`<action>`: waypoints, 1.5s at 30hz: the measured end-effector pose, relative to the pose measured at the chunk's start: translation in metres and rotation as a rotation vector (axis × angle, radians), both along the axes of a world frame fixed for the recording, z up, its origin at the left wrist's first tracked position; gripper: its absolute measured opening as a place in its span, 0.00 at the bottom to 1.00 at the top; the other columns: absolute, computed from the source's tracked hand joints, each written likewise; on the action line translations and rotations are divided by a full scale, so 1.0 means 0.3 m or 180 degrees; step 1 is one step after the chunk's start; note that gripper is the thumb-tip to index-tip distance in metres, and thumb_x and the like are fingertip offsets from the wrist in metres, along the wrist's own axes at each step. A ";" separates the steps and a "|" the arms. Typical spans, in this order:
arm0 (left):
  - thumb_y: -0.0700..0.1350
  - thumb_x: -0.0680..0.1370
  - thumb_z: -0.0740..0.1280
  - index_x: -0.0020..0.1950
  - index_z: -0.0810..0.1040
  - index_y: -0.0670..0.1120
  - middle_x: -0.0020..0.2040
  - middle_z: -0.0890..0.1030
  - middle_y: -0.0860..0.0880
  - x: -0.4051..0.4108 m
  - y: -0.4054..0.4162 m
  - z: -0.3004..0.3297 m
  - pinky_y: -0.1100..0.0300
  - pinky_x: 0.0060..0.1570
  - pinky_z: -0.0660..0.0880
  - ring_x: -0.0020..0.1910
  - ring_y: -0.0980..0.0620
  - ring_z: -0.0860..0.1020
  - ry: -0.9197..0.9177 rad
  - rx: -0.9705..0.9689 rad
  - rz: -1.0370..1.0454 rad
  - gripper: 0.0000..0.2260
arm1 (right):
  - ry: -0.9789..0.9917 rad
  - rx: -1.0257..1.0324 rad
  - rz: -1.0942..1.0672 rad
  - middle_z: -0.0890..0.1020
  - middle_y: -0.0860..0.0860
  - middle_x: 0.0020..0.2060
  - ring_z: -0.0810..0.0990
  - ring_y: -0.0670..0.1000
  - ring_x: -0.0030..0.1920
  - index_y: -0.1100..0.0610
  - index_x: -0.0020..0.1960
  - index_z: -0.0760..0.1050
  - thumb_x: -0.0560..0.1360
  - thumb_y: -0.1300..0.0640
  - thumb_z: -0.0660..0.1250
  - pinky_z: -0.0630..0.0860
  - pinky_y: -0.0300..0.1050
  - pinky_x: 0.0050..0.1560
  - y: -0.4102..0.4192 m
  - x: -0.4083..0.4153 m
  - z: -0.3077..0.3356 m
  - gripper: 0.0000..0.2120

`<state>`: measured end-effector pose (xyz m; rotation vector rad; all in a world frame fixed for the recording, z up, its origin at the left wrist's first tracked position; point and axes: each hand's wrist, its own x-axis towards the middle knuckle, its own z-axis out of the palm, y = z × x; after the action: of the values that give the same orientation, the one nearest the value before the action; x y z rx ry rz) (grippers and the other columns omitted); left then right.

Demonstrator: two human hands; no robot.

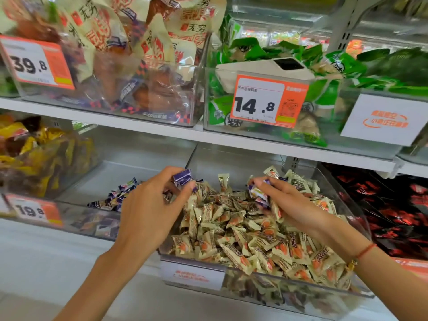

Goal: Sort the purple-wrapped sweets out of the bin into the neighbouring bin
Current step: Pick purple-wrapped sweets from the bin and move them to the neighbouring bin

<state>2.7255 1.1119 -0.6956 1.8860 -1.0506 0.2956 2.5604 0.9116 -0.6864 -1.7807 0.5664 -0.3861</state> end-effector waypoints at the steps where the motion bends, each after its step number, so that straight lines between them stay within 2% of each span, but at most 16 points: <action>1: 0.60 0.73 0.64 0.49 0.73 0.62 0.35 0.78 0.63 0.018 0.010 -0.001 0.63 0.31 0.70 0.31 0.63 0.76 0.0063 -0.0044 0.0065 0.07 | 0.0012 -0.0008 0.0076 0.78 0.47 0.47 0.80 0.48 0.45 0.48 0.57 0.77 0.71 0.41 0.64 0.72 0.42 0.48 0.013 0.024 0.010 0.18; 3: 0.58 0.74 0.66 0.49 0.75 0.60 0.35 0.78 0.63 0.059 0.032 -0.006 0.62 0.32 0.70 0.33 0.63 0.76 0.0124 -0.0129 0.0232 0.06 | 0.0178 -0.0655 0.0323 0.78 0.43 0.40 0.78 0.42 0.40 0.50 0.57 0.76 0.77 0.46 0.63 0.70 0.34 0.42 0.040 0.076 0.024 0.12; 5: 0.57 0.75 0.67 0.50 0.76 0.59 0.35 0.76 0.64 0.094 0.052 -0.011 0.63 0.32 0.68 0.33 0.61 0.75 0.0154 -0.0174 0.0421 0.06 | 0.0302 -0.1799 0.0592 0.76 0.39 0.35 0.75 0.38 0.34 0.52 0.55 0.75 0.80 0.53 0.61 0.68 0.31 0.37 0.056 0.121 0.035 0.06; 7: 0.57 0.75 0.67 0.51 0.76 0.58 0.35 0.75 0.64 0.125 0.069 -0.015 0.61 0.33 0.69 0.35 0.56 0.77 0.0274 -0.0243 0.0554 0.06 | 0.0586 -0.3214 0.0631 0.77 0.40 0.44 0.75 0.39 0.41 0.47 0.52 0.75 0.78 0.54 0.65 0.70 0.39 0.45 0.040 0.160 0.035 0.04; 8: 0.56 0.76 0.67 0.51 0.76 0.58 0.35 0.76 0.64 0.137 0.075 -0.015 0.59 0.34 0.70 0.35 0.54 0.78 0.0334 -0.0286 0.0592 0.06 | 0.0681 -0.3506 0.0581 0.78 0.43 0.46 0.76 0.41 0.43 0.47 0.51 0.77 0.77 0.53 0.67 0.71 0.42 0.47 0.021 0.170 0.028 0.04; 11: 0.55 0.76 0.67 0.51 0.76 0.57 0.36 0.77 0.62 0.157 0.081 -0.019 0.54 0.38 0.74 0.38 0.53 0.78 0.0397 -0.0355 0.0619 0.06 | 0.0373 -0.2266 0.0309 0.81 0.51 0.41 0.76 0.42 0.36 0.50 0.50 0.80 0.76 0.53 0.69 0.70 0.34 0.38 -0.015 0.158 0.031 0.04; 13: 0.56 0.76 0.67 0.51 0.77 0.57 0.36 0.78 0.60 0.156 0.079 -0.021 0.55 0.39 0.74 0.39 0.53 0.78 0.0406 -0.0306 0.0603 0.06 | 0.0207 -0.1536 0.0115 0.82 0.52 0.41 0.78 0.46 0.38 0.48 0.50 0.81 0.76 0.51 0.67 0.72 0.36 0.39 -0.016 0.140 0.028 0.05; 16: 0.56 0.76 0.66 0.53 0.77 0.57 0.37 0.78 0.59 0.157 0.069 -0.025 0.56 0.38 0.72 0.40 0.54 0.78 0.0320 -0.0160 0.0591 0.08 | -0.0100 -0.0891 -0.0190 0.83 0.46 0.50 0.83 0.48 0.48 0.46 0.52 0.80 0.77 0.52 0.65 0.79 0.38 0.47 0.027 0.144 0.022 0.06; 18: 0.55 0.77 0.65 0.54 0.77 0.56 0.38 0.77 0.59 0.168 0.068 -0.032 0.57 0.37 0.71 0.40 0.53 0.77 0.0243 -0.0023 0.0596 0.08 | -0.0377 -0.0829 -0.0249 0.82 0.48 0.50 0.82 0.48 0.48 0.47 0.53 0.79 0.79 0.52 0.63 0.79 0.35 0.45 0.088 0.170 0.036 0.07; 22: 0.50 0.80 0.61 0.58 0.74 0.53 0.41 0.76 0.55 0.223 0.068 -0.075 0.56 0.36 0.67 0.40 0.50 0.75 0.0163 -0.0055 0.0685 0.08 | -0.0781 -0.1765 0.0327 0.78 0.50 0.48 0.77 0.44 0.42 0.52 0.56 0.76 0.80 0.55 0.60 0.74 0.36 0.43 0.250 0.305 0.054 0.07; 25: 0.47 0.81 0.59 0.60 0.73 0.50 0.48 0.77 0.50 0.281 0.056 -0.126 0.51 0.40 0.72 0.45 0.46 0.76 0.0095 -0.0062 0.0753 0.09 | -0.0660 -0.2821 0.0579 0.73 0.49 0.50 0.74 0.43 0.43 0.53 0.58 0.76 0.81 0.55 0.61 0.73 0.42 0.45 0.284 0.462 0.005 0.08; 28: 0.44 0.81 0.60 0.64 0.72 0.49 0.58 0.75 0.46 0.323 0.051 -0.162 0.48 0.43 0.74 0.47 0.43 0.78 0.0131 0.0165 0.0659 0.12 | -0.0150 -0.2896 0.0766 0.72 0.49 0.55 0.75 0.45 0.47 0.54 0.64 0.73 0.81 0.55 0.60 0.73 0.48 0.52 0.278 0.568 -0.012 0.13; 31: 0.45 0.81 0.61 0.67 0.72 0.50 0.62 0.77 0.48 0.350 0.052 -0.180 0.48 0.48 0.76 0.53 0.44 0.79 0.0324 0.0374 0.0435 0.15 | 0.0689 -0.2947 0.1043 0.72 0.54 0.67 0.74 0.54 0.63 0.53 0.71 0.69 0.82 0.51 0.57 0.66 0.51 0.66 0.257 0.583 -0.007 0.18; 37: 0.49 0.81 0.60 0.64 0.76 0.54 0.67 0.75 0.53 0.367 0.046 -0.203 0.49 0.55 0.76 0.61 0.47 0.76 0.0169 0.1191 0.0164 0.13 | 0.0229 -0.3240 0.0884 0.72 0.47 0.69 0.65 0.45 0.70 0.49 0.70 0.70 0.82 0.50 0.55 0.55 0.42 0.70 0.273 0.369 -0.015 0.17; 41: 0.45 0.81 0.59 0.61 0.78 0.48 0.62 0.78 0.50 0.273 0.012 -0.120 0.51 0.54 0.74 0.58 0.47 0.76 -0.0089 0.0443 0.0468 0.12 | 0.0229 -0.3744 0.0392 0.76 0.42 0.63 0.69 0.41 0.65 0.47 0.66 0.73 0.81 0.46 0.55 0.61 0.37 0.67 0.192 0.167 -0.033 0.17; 45: 0.46 0.80 0.60 0.59 0.78 0.52 0.56 0.78 0.57 0.070 -0.045 0.002 0.63 0.49 0.68 0.54 0.57 0.74 -0.0338 -0.0209 0.0037 0.10 | 0.0912 -0.3961 -0.0453 0.79 0.50 0.59 0.76 0.52 0.59 0.52 0.66 0.73 0.79 0.54 0.62 0.72 0.48 0.59 -0.013 0.034 -0.032 0.16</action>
<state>2.7464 1.0984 -0.6950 1.8346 -1.0878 0.4359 2.5707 0.9078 -0.6960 -3.0305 0.7199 -0.6672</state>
